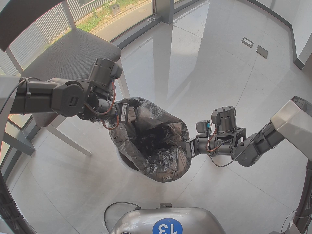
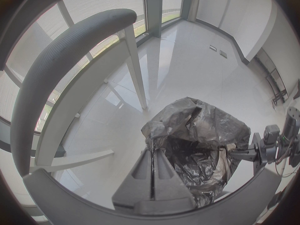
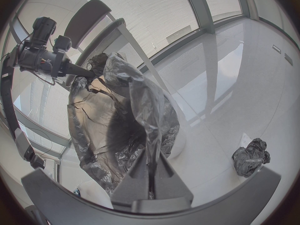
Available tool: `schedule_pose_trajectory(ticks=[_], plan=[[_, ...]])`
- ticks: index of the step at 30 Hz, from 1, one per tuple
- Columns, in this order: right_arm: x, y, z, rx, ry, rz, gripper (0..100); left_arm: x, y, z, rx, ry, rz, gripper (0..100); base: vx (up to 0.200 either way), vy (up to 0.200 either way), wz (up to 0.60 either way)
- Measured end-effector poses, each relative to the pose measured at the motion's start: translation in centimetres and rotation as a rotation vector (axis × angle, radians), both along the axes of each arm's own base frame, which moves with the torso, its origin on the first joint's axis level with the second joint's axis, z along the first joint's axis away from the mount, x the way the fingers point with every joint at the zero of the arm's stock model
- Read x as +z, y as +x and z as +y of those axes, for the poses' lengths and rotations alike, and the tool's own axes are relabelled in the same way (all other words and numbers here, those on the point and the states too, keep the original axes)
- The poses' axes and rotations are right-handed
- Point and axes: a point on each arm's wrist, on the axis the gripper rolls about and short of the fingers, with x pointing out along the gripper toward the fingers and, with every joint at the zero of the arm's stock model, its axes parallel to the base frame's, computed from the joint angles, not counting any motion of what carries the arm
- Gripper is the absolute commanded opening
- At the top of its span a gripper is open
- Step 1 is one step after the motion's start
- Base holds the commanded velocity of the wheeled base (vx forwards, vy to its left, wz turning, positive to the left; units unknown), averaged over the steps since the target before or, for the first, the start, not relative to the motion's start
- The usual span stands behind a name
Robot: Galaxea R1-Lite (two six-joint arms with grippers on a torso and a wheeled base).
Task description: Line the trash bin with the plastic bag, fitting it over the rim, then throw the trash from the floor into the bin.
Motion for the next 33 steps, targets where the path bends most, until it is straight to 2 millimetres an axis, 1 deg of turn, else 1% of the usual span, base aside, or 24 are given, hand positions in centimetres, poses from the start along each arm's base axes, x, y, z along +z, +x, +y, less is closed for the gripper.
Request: schedule_pose_trajectory(ticks=[4, 8, 11, 16, 22, 26, 33], plan=[[0.6, 0.2, 0.0, -0.004, 0.011, -0.018, 0, 0.1, 0.5, 0.1, 0.012, -0.01, -0.009, 0, 0.0, 0.0, 0.0], [1.2, 0.0, 0.2, 0.001, 0.018, -0.032, 0, 0.1, 0.3, 0.4, 0.017, -0.002, 0.003, 0, 0.0, 0.0, 0.0], [1.9, -0.4, 1.0, 0.021, 0.028, -0.048, 0, -0.2, -0.3, 0.8, 0.018, 0.019, 0.033, 0, 0.0, 0.0, 0.0], [2.4, -1.2, 2.4, 0.064, 0.03, -0.054, 0, -0.6, -1.0, 2.2, 0.037, 0.042, 0.066, 0, 0.0, 0.0, 0.0], [2.6, -1.2, 3.1, 0.078, 0.031, -0.058, 0, -0.7, -0.5, 2.5, 0.048, 0.039, 0.059, 0, 0.0, 0.0, 0.0], [2.4, -0.8, 2.8, 0.067, 0.026, -0.049, 0, -0.9, 0.2, 2.1, 0.052, 0.04, 0.057, 0, 0.0, 0.0, 0.0], [1.6, 0.3, 1.2, 0.016, 0.014, -0.023, 0, -1.7, 1.8, 1.3, 0.056, 0.038, 0.055, 0, 0.0, 0.0, 0.0]])
